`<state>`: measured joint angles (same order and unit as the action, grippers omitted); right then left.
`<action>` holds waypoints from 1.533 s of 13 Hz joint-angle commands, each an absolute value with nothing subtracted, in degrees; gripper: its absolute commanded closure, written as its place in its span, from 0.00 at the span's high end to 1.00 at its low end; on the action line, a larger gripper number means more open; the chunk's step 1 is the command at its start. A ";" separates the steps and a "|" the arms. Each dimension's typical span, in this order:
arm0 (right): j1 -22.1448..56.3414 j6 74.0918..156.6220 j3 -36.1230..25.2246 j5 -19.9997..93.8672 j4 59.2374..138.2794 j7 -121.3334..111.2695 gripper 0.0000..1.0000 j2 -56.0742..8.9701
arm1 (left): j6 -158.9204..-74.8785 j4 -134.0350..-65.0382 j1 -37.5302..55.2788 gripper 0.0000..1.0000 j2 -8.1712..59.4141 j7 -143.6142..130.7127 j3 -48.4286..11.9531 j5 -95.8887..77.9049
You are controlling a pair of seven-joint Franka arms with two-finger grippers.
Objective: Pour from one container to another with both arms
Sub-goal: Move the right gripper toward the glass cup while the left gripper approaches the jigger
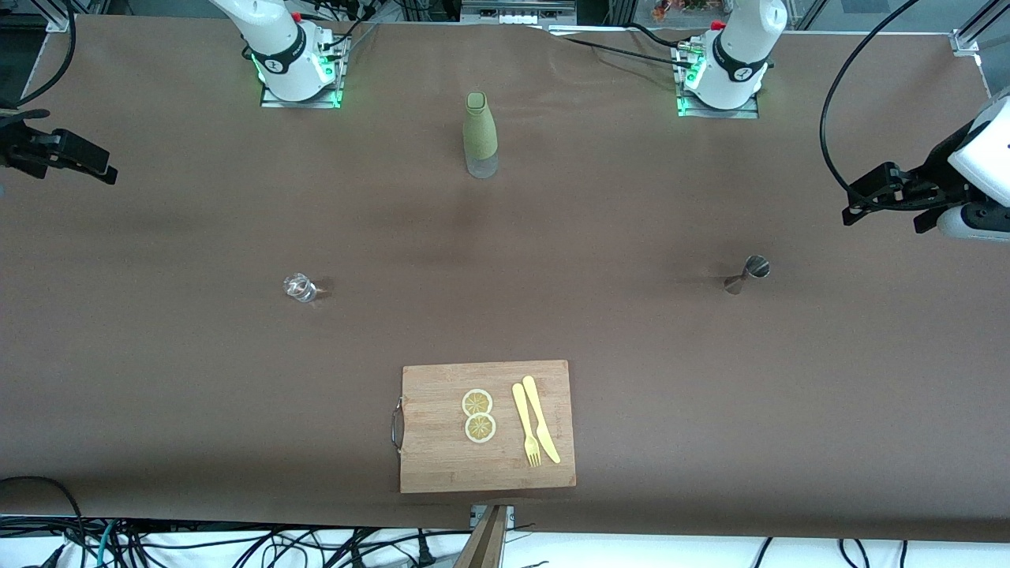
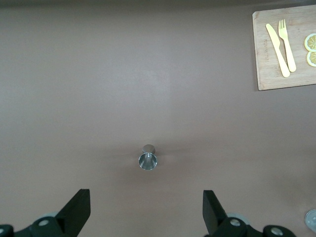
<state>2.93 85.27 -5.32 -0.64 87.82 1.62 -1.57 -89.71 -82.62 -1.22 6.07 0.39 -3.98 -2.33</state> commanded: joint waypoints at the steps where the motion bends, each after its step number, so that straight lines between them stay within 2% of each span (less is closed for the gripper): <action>1: 4.38 86.65 -4.32 -1.57 86.40 2.46 1.00 -2.20 | -89.12 -83.76 -1.23 1.00 4.83 0.26 -4.22 -1.23; 9: 5.54 87.36 -4.04 -0.97 87.01 2.37 1.00 -3.16 | -88.77 -82.35 -1.14 1.00 6.41 0.09 -4.39 -1.05; 12: 5.28 86.32 -4.13 -0.44 87.10 1.50 1.00 -5.53 | -88.59 -82.27 -1.67 1.00 6.94 0.18 -4.39 -1.50; 15: 3.79 83.15 -4.92 6.65 87.01 -1.13 1.00 -6.24 | -88.42 -82.96 -1.84 1.00 6.86 0.26 -4.22 -1.41; 20: -0.08 82.18 -5.54 8.52 87.01 -31.92 1.00 -9.40 | -86.13 -84.72 -2.29 1.00 7.03 16.31 -1.95 -1.84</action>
<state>1.57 83.05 -5.51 7.02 87.87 -20.64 -7.65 -86.40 -83.42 -1.82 7.37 8.63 -3.32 -2.33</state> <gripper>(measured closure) 0.000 0.000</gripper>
